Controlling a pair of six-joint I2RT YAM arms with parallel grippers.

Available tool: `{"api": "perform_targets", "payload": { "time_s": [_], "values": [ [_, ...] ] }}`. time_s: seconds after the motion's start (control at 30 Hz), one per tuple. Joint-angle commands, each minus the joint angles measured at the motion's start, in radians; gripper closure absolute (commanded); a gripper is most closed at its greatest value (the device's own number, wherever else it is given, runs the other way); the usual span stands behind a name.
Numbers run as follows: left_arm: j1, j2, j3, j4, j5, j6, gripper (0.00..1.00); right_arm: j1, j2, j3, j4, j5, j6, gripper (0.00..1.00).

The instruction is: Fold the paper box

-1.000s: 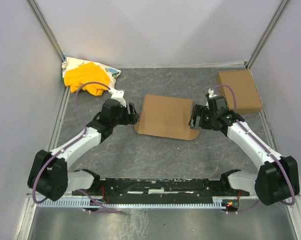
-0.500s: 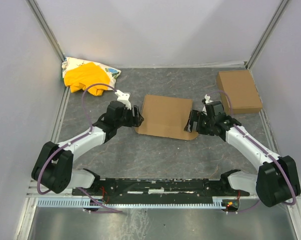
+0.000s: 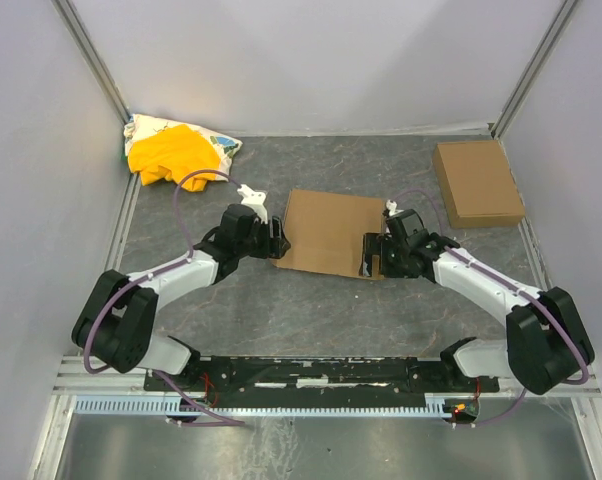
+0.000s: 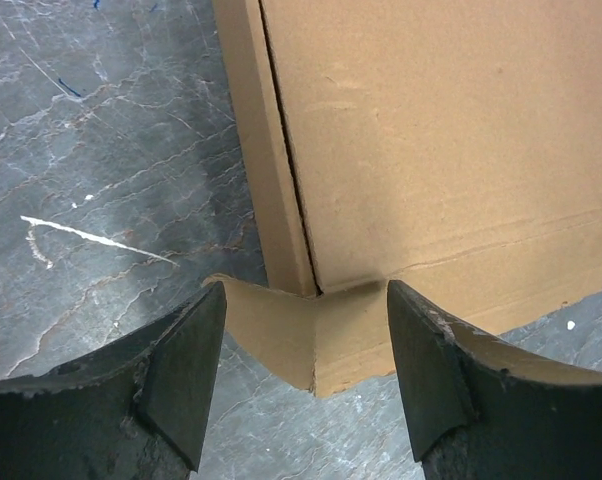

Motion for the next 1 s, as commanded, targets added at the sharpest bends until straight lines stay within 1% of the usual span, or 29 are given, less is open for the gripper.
{"api": "perform_targets", "payload": {
  "time_s": [0.0,0.07,0.27,0.4,0.67,0.97],
  "values": [
    [-0.007,0.009,0.03,0.056,0.043,0.052,0.28,0.023,-0.002,0.04,0.017,0.055,-0.003,0.01],
    [-0.011,0.006,0.026,0.062,0.043,0.05,0.28,0.028,-0.009,0.032,0.025,0.066,-0.004,0.01],
    [-0.024,0.027,0.015,0.112,0.088,0.032,0.28,0.035,-0.021,0.019,0.073,0.025,-0.002,0.01],
    [-0.037,0.038,0.03,0.091,0.112,0.032,0.29,0.043,-0.02,0.024,0.081,-0.013,0.0,0.01],
    [-0.053,0.02,0.081,-0.057,0.123,0.042,0.3,0.055,-0.04,0.045,0.032,-0.052,0.012,0.01],
    [-0.072,0.047,0.169,-0.22,0.155,0.06,0.31,0.059,-0.023,0.081,-0.03,-0.075,0.005,0.0]
  ]
}}
